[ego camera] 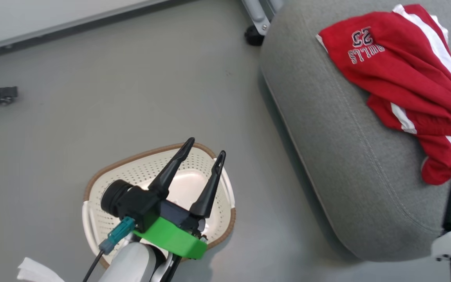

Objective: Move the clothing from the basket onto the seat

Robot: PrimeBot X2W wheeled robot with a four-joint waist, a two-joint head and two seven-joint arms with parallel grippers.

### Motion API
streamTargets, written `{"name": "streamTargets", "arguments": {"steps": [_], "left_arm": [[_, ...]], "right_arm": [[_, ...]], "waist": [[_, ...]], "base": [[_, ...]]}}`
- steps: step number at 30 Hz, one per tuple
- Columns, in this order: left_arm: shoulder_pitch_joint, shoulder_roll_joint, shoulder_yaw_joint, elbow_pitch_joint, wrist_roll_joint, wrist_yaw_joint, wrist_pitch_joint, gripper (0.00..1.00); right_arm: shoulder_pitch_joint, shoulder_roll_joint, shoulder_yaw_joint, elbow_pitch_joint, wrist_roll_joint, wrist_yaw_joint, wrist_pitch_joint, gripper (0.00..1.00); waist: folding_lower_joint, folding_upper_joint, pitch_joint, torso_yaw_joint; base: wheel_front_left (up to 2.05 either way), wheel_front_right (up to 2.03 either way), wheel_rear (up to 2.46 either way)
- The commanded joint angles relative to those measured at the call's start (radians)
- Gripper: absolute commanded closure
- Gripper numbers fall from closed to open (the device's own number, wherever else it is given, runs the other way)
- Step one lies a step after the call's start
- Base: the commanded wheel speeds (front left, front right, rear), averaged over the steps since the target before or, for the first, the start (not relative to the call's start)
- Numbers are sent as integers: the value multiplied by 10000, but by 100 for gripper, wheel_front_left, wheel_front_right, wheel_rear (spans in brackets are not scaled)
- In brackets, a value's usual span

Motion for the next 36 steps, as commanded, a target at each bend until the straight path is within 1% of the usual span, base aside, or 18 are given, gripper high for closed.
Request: {"name": "streamTargets", "arguments": {"steps": [1, 5, 9, 13, 16, 19, 22, 27, 30, 36], "left_arm": [[293, -101, 196, -7, 85, 3, 10, 0], [851, -414, 793, -13, 218, 3, 8, 0], [1371, -625, 1546, 64, 618, 4, 8, 0], [1924, -834, 2436, 150, 941, 15, 8, 0], [2404, -972, 3126, 254, 1049, 134, 8, 0], [2843, -1031, 3634, 140, 1149, 256, 8, 0], [3251, -1058, 3959, 40, 1260, 355, 10, 0], [3736, -1061, 4103, -15, 1029, 594, 10, 0], [4014, -1060, 4166, -44, 1007, 689, 10, 0], [4331, -1062, 4063, -36, 1621, 545, 10, 0]], "right_arm": [[206, -27, 410, -158, 86, -11, -19, 0], [301, -26, 1808, -765, 146, -11, -19, 0], [198, -30, 3284, -1595, 229, -12, -18, 0], [69, -25, 4177, -2239, 532, -11, -19, 0], [298, -40, 4575, -2567, 689, -12, -19, 0], [656, -35, 4744, -2687, 673, -11, -19, 0], [980, -32, 4635, -2794, 785, -11, -19, 0], [1637, -27, 4389, -2829, 621, -11, -19, 0], [2001, -33, 4263, -2744, 619, -11, -19, 0], [2333, -28, 4335, -2648, 754, -11, -19, 0]], "waist": [[0, 0, -862, 921], [0, 0, -1415, 1634], [0, 0, -1812, 2281], [0, 0, -2159, 2754], [0, 0, -2554, 3036], [0, 0, -2967, 3226], [0, 0, -3272, 3353], [0, 0, -3644, 3387], [0, 0, -3837, 3274], [0, 0, -4044, 2942]], "base": [[0, 0, 0], [0, 0, 0], [0, 0, 0], [0, 0, 0], [0, 0, 0], [0, 0, 0], [0, 0, 0], [0, 0, 0], [0, 0, 0], [0, 0, 0]]}}
